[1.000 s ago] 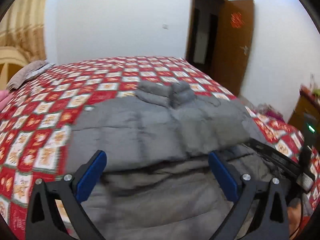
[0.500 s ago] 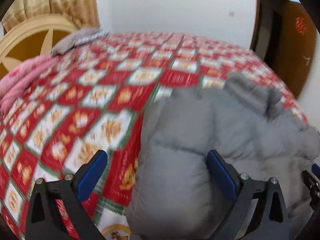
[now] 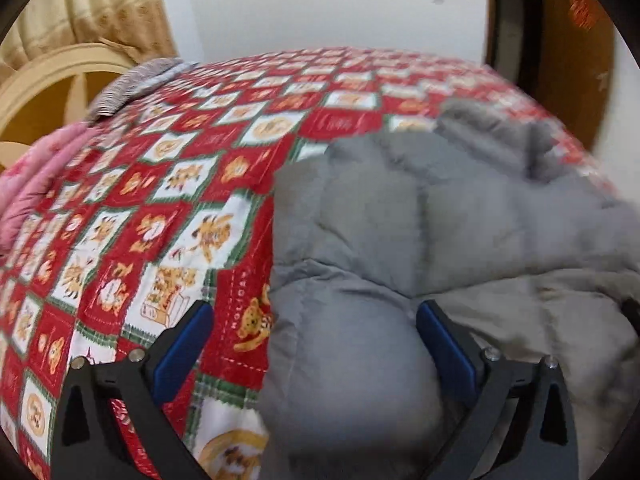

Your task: Fold large clothes

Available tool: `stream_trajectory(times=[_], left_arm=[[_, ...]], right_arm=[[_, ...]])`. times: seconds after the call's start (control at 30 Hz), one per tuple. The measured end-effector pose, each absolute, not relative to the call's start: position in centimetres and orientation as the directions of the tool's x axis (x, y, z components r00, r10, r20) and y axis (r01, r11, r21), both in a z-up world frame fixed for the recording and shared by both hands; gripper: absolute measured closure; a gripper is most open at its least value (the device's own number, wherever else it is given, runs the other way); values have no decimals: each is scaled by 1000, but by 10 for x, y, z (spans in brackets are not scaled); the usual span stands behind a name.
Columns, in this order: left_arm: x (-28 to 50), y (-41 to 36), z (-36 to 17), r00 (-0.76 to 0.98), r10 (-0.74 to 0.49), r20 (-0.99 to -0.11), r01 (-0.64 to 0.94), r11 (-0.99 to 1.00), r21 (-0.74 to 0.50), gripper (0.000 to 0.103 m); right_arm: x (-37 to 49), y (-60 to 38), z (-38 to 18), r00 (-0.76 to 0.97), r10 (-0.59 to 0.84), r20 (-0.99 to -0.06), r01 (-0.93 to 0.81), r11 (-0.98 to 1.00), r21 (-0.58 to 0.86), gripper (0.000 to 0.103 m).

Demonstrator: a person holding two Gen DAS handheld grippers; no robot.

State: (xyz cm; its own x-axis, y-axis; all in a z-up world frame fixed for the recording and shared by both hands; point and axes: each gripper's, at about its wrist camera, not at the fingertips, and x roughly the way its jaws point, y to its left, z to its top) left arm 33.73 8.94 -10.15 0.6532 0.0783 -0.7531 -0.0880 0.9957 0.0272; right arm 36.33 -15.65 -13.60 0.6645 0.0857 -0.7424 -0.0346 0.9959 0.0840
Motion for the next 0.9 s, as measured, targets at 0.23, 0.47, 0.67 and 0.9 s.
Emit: stream_trajectory(times=[0.23,0.47,0.67,0.9], left_arm=[[372,94,-26,733,-12,-680,-52,996,-74,0],[414,80,-39,705,-66,-706,-48,989,-141,0],[418,45,-71,666,-162,-728,-35,968,-248,0],[395,1,-119,649,-111,-753,101,993,-59,0]], right_arm=[[414,-168,-61,723,135,-677,-11,983,184,23],[458,-166,-57,684,141,-716,39,972,230,23],[495,-162,-61,667,132,-733,62,971,231,23],[483,-163,-123,575,24,-818,73,994,80,23]])
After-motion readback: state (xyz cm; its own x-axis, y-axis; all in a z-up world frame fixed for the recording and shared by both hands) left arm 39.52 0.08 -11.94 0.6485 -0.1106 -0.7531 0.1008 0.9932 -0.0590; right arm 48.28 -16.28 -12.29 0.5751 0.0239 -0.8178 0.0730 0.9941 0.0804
